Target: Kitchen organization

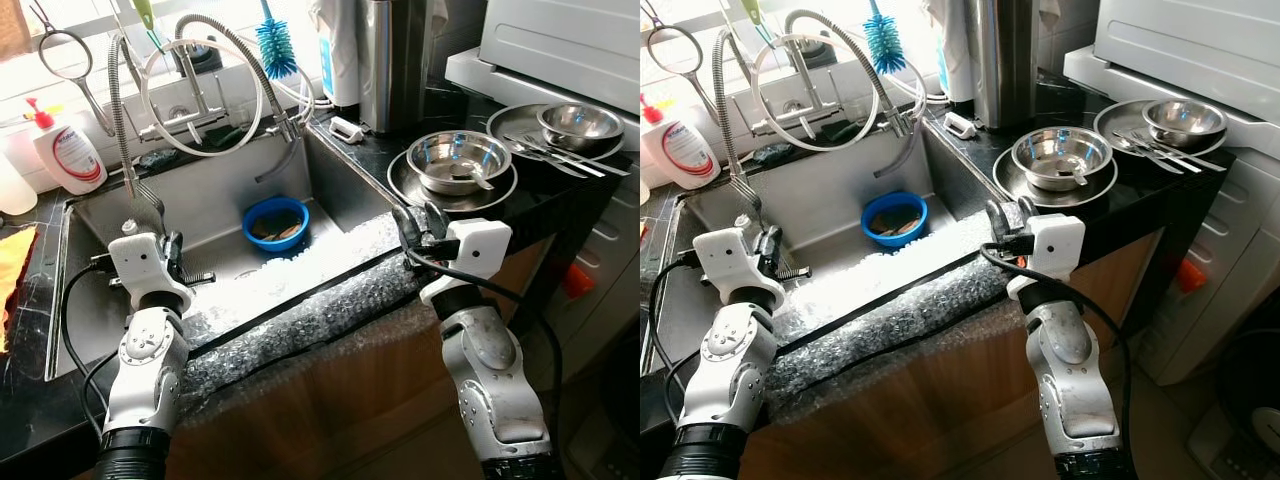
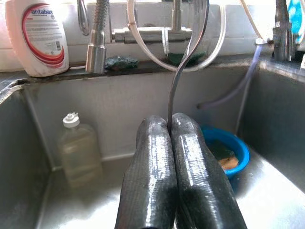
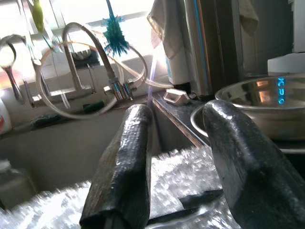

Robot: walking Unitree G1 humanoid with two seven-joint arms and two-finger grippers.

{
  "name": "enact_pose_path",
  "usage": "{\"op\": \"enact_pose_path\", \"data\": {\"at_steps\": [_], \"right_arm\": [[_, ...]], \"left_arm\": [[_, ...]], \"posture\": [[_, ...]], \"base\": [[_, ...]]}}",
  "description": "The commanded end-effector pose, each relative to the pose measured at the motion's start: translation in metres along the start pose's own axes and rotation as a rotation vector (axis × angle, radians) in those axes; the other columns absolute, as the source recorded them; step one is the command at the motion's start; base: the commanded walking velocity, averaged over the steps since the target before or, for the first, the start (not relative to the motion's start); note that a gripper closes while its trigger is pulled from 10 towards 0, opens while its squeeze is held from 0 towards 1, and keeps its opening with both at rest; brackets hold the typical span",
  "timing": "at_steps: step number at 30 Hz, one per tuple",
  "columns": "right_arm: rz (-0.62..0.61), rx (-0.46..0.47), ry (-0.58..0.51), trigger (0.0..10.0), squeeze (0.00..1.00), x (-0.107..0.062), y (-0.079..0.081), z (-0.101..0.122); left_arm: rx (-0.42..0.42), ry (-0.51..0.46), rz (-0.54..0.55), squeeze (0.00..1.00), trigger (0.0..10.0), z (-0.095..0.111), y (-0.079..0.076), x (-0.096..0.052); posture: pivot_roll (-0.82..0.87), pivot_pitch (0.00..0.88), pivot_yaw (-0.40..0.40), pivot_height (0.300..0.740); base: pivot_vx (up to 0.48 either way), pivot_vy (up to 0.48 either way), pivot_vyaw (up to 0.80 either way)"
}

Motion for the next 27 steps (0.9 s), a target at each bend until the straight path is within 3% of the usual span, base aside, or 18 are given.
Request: {"op": "enact_pose_path", "data": {"at_steps": [1, 4, 5, 6, 9, 27], "right_arm": [[-0.007, -0.020, 0.007, 10.0, 0.00, 0.003, -0.004, 0.000], [-0.017, -0.020, 0.010, 10.0, 0.00, 0.005, -0.006, -0.001], [-0.017, -0.019, 0.011, 10.0, 0.00, 0.006, -0.006, -0.002], [-0.017, -0.018, 0.012, 10.0, 0.00, 0.006, -0.006, -0.002], [-0.011, -0.014, 0.014, 10.0, 0.00, 0.010, -0.004, -0.004], [-0.013, -0.006, 0.015, 10.0, 0.00, 0.010, 0.000, -0.005]], "left_arm": [[0.046, 0.038, 0.005, 0.00, 10.0, -0.014, 0.005, -0.007], [0.049, 0.033, 0.003, 0.00, 10.0, -0.013, 0.003, -0.009], [0.052, 0.032, -0.001, 0.06, 10.0, -0.013, 0.002, -0.010], [0.055, 0.030, -0.005, 0.35, 10.0, -0.013, 0.001, -0.010], [0.060, 0.022, -0.011, 1.00, 10.0, -0.011, -0.001, -0.011], [0.028, 0.000, -0.011, 1.00, 10.0, -0.001, -0.004, -0.007]], "posture": [[-0.23, 0.000, 0.096, 0.740], [-0.22, 0.000, 0.091, 0.740], [-0.21, 0.000, 0.089, 0.740], [-0.21, 0.000, 0.087, 0.740], [-0.20, 0.000, 0.084, 0.740], [-0.21, 0.000, 0.098, 0.740]], "base": [[0.000, 0.000, 0.00], [0.000, 0.000, 0.00], [0.000, 0.000, 0.00], [0.000, 0.000, 0.00], [0.000, 0.000, 0.00], [0.000, 0.000, 0.00]]}}
Point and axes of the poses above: a point about 5 cm out from each wrist's last joint towards the gripper, its own x axis pointing out of the wrist towards the gripper, its own z axis along the axis of the wrist's last joint, y = z × x, the point moved 6 cm from there along x, pointing out of the wrist towards the gripper, and after that the axes turned 11 degrees about x, right-handed, at the moved point
